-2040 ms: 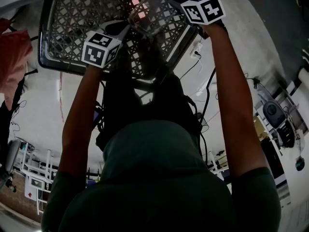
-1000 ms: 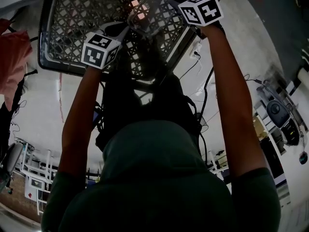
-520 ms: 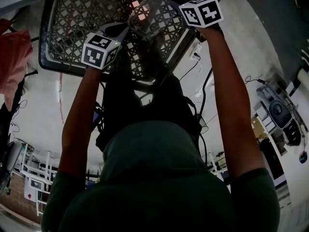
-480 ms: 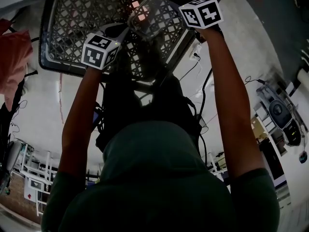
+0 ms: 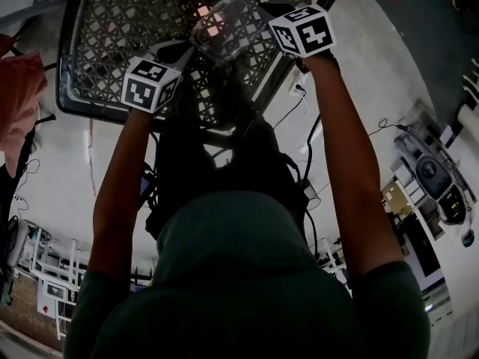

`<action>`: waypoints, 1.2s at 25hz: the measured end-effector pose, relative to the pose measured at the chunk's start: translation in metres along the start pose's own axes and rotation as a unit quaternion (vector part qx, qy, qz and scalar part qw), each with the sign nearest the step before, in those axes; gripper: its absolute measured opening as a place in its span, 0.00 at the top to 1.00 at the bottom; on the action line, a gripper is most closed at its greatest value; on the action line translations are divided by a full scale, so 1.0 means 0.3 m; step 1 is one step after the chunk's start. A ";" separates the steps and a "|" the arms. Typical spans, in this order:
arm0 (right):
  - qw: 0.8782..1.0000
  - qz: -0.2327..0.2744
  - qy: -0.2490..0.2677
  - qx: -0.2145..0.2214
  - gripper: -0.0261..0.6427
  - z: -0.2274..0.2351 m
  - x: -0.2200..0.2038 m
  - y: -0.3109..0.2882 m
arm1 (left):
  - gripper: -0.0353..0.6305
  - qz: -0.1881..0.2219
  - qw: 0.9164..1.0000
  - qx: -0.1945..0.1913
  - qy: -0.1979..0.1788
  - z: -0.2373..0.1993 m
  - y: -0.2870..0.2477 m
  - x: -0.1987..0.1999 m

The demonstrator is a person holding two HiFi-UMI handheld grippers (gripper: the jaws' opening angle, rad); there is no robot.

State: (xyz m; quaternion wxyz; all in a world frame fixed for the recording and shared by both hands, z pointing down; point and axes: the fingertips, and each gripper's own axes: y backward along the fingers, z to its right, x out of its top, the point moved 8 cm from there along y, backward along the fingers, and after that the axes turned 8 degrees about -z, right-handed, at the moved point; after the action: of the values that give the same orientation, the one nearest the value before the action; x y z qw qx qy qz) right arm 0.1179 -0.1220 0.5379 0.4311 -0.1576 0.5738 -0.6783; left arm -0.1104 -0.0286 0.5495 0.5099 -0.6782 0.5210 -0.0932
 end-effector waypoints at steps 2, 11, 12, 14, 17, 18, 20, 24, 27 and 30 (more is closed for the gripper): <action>1.000 -0.004 0.006 0.001 0.92 0.003 -0.005 -0.013 | 0.90 -0.001 1.000 0.001 0.000 0.000 -0.001 -0.001; 0.999 -0.013 -0.010 0.035 0.82 0.029 0.000 -0.019 | 0.90 0.002 1.000 0.004 -0.003 0.004 0.000 0.002; 0.999 -0.013 -0.018 0.040 0.82 0.036 0.003 -0.017 | 0.90 0.002 1.000 0.004 -0.003 0.004 0.000 0.003; 0.998 -0.010 -0.042 0.055 0.87 0.051 0.011 -0.012 | 0.90 0.001 1.000 0.004 -0.003 0.003 -0.001 0.002; 0.994 -0.012 -0.067 0.085 0.91 0.069 0.015 -0.015 | 0.90 0.000 1.000 0.005 -0.004 0.003 -0.003 0.001; 0.994 -0.016 -0.064 0.090 0.91 0.069 0.017 -0.016 | 0.90 0.000 1.000 0.005 -0.004 0.004 -0.003 0.001; 0.995 -0.024 -0.046 0.090 0.93 0.059 0.025 -0.016 | 0.90 0.000 1.000 0.005 -0.003 0.005 -0.004 0.003; 0.997 -0.028 -0.035 0.064 0.96 0.037 0.034 -0.010 | 0.90 0.002 1.000 0.000 0.002 0.004 -0.001 0.008; 0.997 -0.025 -0.042 0.053 0.96 0.015 0.022 -0.007 | 0.88 0.003 1.000 -0.004 0.012 0.000 0.007 0.000; 0.998 -0.017 -0.045 0.050 0.96 -0.010 0.014 0.009 | 0.88 0.004 1.000 -0.001 0.016 -0.005 0.021 -0.006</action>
State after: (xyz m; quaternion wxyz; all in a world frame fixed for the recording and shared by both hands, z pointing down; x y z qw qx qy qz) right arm 0.1144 -0.1232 0.5334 0.4519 -0.1760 0.5166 -0.7057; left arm -0.1160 -0.0275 0.5459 0.5012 -0.6748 0.5320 -0.1019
